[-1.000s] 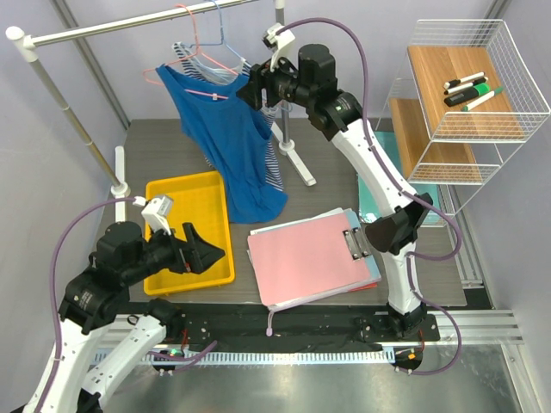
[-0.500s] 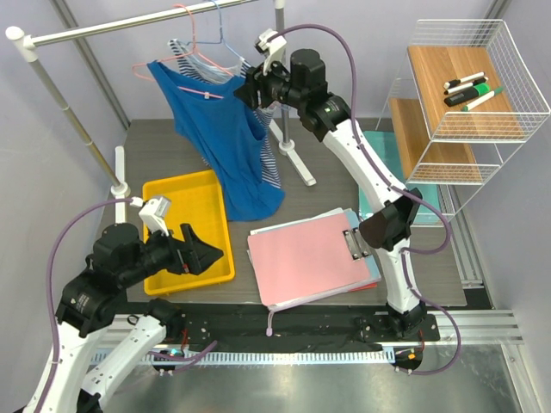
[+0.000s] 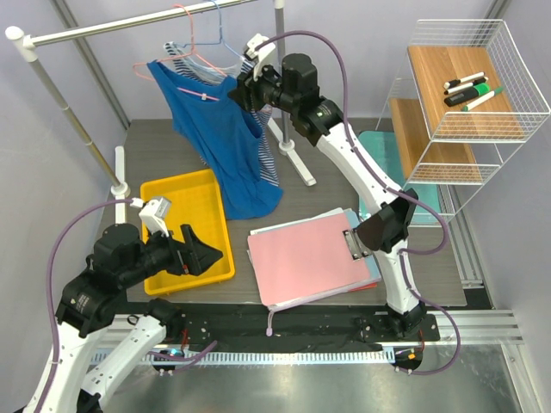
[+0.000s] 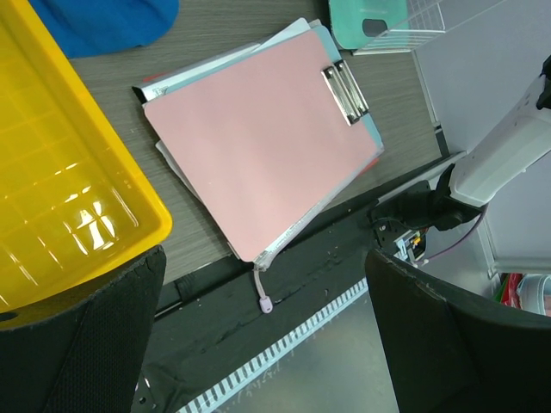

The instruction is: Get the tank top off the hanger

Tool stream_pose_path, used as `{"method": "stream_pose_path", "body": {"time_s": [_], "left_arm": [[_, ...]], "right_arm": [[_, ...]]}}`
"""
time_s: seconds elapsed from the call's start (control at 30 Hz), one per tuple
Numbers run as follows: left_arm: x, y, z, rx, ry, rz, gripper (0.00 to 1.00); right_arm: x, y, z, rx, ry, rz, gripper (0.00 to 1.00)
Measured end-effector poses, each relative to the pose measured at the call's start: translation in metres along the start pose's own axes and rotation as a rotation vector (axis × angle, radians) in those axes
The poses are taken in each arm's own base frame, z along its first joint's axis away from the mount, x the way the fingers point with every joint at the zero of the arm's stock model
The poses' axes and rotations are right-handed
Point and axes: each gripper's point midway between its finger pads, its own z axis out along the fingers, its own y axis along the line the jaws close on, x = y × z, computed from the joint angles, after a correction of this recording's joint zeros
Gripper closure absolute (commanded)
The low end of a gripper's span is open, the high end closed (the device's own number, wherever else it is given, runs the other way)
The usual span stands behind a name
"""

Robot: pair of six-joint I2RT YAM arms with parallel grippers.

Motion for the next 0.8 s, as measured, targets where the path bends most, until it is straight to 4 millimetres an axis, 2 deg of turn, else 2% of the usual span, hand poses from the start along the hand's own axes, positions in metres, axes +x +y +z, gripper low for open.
{"method": "stream_pose_path", "body": {"time_s": [0.17, 0.33, 0.47, 0.6, 0.63, 0.8], "left_arm": [[0.000, 0.001, 0.000, -0.003, 0.002, 0.000, 0.03], [0.000, 0.001, 0.000, -0.007, 0.001, 0.000, 0.03], [0.001, 0.003, 0.000, -0.014, 0.001, -0.001, 0.02], [0.002, 0.004, 0.000, -0.019, 0.006, 0.000, 0.02], [0.002, 0.004, 0.000, -0.020, 0.008, -0.001, 0.02], [0.003, 0.005, 0.000, -0.024, 0.009, -0.002, 0.02]], "right_arm": [[-0.002, -0.003, 0.002, 0.016, -0.010, -0.030, 0.50], [0.007, -0.005, 0.011, 0.015, -0.018, -0.039, 0.56], [0.017, -0.002, 0.022, 0.009, -0.020, -0.043, 0.73], [0.018, 0.001, 0.025, 0.007, -0.029, -0.046, 0.97], [0.017, 0.003, 0.026, 0.007, -0.035, -0.050, 0.99], [0.019, 0.006, 0.030, 0.020, -0.045, -0.044, 0.99]]}}
